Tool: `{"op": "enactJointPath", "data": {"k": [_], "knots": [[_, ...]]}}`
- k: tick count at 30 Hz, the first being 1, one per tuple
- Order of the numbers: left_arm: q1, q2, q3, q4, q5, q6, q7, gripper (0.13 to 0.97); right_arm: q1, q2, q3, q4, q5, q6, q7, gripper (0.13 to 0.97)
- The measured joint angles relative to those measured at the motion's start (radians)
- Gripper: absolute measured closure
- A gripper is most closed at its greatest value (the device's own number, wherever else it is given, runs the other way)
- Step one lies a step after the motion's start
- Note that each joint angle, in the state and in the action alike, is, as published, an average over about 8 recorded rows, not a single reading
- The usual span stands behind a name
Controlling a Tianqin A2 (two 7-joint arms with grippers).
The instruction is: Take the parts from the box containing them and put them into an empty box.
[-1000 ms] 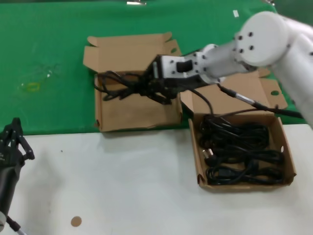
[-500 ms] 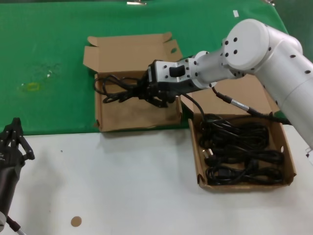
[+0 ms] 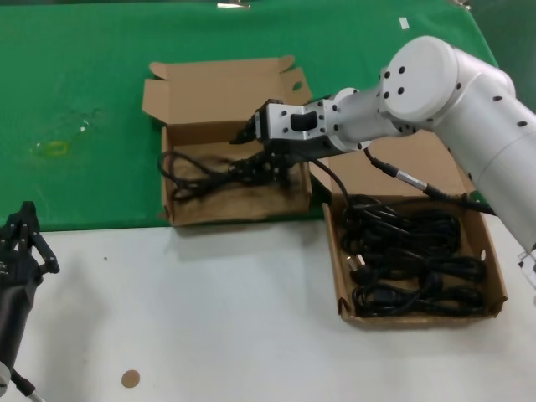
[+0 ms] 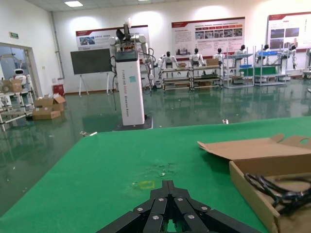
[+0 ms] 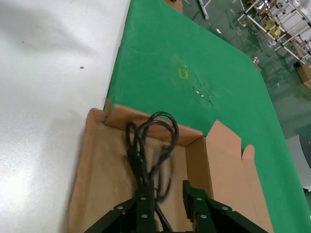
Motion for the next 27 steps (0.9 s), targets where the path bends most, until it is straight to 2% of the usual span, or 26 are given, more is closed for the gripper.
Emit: {"op": "enactJointPath", "data": {"k": [7, 16, 24, 27], "knots": [[0.000, 0.000, 0.000, 0.000, 0.000, 0.000, 0.000, 0.953, -0.001, -0.001, -0.002, 0.009, -0.003, 0.005, 0.004, 0.823], [0.000, 0.000, 0.000, 0.000, 0.000, 0.000, 0.000, 0.953, -0.012, 0.026, 0.004, 0.072, -0.006, -0.003, 0.040, 0.690], [0.000, 0.000, 0.000, 0.000, 0.000, 0.000, 0.000, 0.951, -0.022, 0.043, 0.010, 0.105, -0.003, -0.005, 0.054, 0.487], [0.000, 0.000, 0.000, 0.000, 0.000, 0.000, 0.000, 0.950, -0.032, 0.044, 0.015, 0.113, 0.002, 0.001, 0.056, 0.439]]}}
